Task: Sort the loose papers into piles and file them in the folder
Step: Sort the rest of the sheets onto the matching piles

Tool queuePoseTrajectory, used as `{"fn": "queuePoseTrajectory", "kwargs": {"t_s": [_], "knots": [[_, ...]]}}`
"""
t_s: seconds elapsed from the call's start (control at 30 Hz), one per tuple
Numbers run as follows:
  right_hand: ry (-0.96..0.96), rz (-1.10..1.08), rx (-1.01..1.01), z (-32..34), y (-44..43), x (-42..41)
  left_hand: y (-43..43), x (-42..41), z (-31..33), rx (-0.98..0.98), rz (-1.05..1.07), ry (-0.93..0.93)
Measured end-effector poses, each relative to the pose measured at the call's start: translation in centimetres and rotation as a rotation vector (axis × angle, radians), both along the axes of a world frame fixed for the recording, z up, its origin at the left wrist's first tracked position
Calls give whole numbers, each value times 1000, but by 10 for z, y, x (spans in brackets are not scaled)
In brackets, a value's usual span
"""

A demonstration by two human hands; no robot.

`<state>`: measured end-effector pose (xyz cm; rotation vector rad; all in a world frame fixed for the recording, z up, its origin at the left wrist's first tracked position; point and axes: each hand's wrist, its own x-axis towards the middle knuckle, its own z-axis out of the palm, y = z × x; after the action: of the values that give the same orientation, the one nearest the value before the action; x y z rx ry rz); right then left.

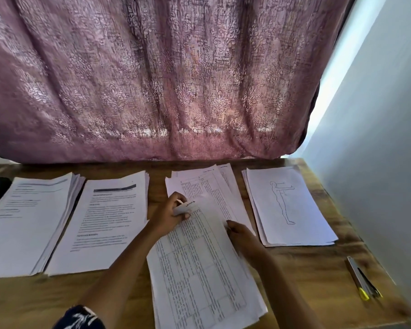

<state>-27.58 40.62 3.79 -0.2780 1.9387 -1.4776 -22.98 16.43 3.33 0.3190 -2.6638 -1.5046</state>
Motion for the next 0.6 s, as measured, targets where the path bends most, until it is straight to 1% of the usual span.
{"fn": "queuePoseTrajectory", "kwargs": {"t_s": [0.1,0.17,0.23,0.3,0.37,0.43,0.5,0.53,0.6], "knots": [[-13,18,34,0,-1,-7,-5,2,-4,91,4,-22],[50,-14,74,3,-4,-22,-4,1,-4,71,8,-44],[229,-80,170,5,-8,-48,-3,-2,-3,65,34,-57],[454,-140,331,10,-16,-79,-3,-5,-5,67,54,-64],[562,-180,408,10,-26,-111,-4,-7,-7,107,83,-75],[564,-174,435,5,-39,-138,-7,-5,-12,124,119,-73],[515,-143,453,-2,-53,-156,-10,-4,-17,131,149,-75],[487,-131,470,-5,-59,-162,-10,-4,-19,149,162,-84],[497,-105,509,-13,-68,-168,-11,-3,-20,205,177,-99]]}}
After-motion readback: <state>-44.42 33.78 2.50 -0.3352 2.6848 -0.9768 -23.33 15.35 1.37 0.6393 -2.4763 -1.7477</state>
